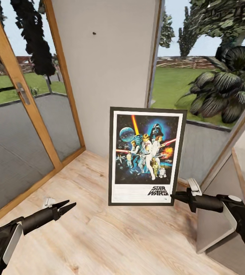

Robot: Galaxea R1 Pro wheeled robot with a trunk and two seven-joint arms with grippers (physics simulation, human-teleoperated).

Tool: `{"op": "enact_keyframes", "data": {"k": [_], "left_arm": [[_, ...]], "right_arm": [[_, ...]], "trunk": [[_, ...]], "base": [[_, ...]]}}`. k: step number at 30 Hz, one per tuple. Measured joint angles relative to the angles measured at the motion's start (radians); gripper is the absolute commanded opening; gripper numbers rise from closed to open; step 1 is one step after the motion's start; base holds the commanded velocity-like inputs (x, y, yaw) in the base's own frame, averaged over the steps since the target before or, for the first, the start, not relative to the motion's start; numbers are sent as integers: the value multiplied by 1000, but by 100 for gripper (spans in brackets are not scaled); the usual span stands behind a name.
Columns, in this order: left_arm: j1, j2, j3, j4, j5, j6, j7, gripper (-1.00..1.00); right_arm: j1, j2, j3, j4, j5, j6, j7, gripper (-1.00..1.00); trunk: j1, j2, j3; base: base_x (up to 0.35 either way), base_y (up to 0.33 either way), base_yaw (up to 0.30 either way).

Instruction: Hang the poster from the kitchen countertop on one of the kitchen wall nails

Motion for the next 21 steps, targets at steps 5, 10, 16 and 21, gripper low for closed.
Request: {"op": "enact_keyframes", "data": {"k": [5, 10, 16, 21], "left_arm": [[0, 1, 1, 1, 0, 0, 0, 100], [1, 2, 1, 1, 0, 0, 0, 100], [0, 12, 2, 3, 0, 0, 0, 100], [0, 13, 2, 3, 0, 0, 0, 100]], "right_arm": [[0, 0, 0, 0, 0, 0, 0, -100], [0, 0, 0, 0, 0, 0, 0, -100], [0, 0, 0, 0, 0, 0, 0, -100], [0, 1, 0, 0, 0, 0, 0, -100]], "trunk": [[0, 0, 5], [0, 0, 6], [0, 0, 6], [0, 0, 6]], "base": [[249, 274, -135], [243, 277, -32], [225, 288, -5], [220, 291, -1]]}}
